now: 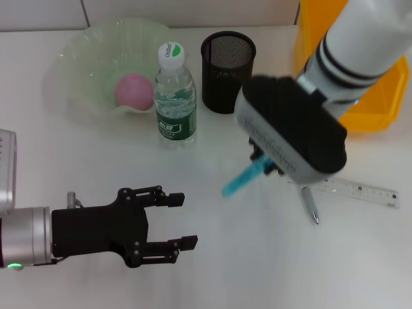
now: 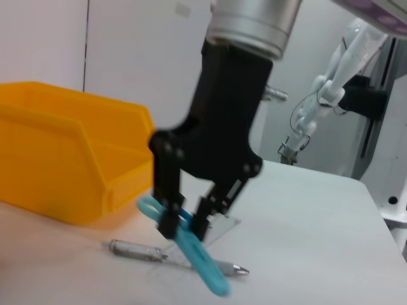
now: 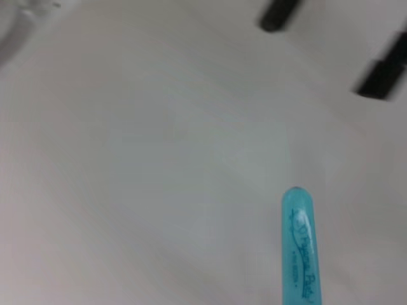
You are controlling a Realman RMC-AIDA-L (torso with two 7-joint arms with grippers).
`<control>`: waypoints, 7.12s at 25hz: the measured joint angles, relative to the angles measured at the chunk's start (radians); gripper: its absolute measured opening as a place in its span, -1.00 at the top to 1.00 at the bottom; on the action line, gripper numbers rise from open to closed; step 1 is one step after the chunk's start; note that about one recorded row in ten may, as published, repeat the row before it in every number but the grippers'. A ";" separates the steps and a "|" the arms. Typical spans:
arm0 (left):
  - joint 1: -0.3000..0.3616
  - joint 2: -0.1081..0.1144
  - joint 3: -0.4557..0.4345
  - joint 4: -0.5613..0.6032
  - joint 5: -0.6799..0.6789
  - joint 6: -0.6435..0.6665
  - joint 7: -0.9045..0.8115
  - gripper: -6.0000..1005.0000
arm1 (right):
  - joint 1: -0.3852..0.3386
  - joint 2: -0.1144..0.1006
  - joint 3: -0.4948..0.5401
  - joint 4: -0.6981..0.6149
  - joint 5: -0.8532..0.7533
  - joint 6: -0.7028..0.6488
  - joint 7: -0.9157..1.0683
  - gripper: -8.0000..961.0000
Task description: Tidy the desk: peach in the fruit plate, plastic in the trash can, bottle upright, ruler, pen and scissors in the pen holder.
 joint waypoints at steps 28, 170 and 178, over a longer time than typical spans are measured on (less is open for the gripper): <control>0.018 0.002 -0.026 -0.002 -0.057 0.014 -0.002 -0.52 | 0.048 -0.054 0.079 -0.065 -0.322 0.307 -0.012 0.50; -0.029 0.004 -0.061 -0.004 -0.104 0.077 0.016 -0.71 | -0.162 -0.104 0.853 -0.295 0.257 -0.379 0.739 -0.72; -0.034 0.005 -0.056 -0.013 -0.097 0.067 0.016 -0.71 | -0.139 -0.090 0.680 -0.200 0.108 -0.457 0.580 -0.71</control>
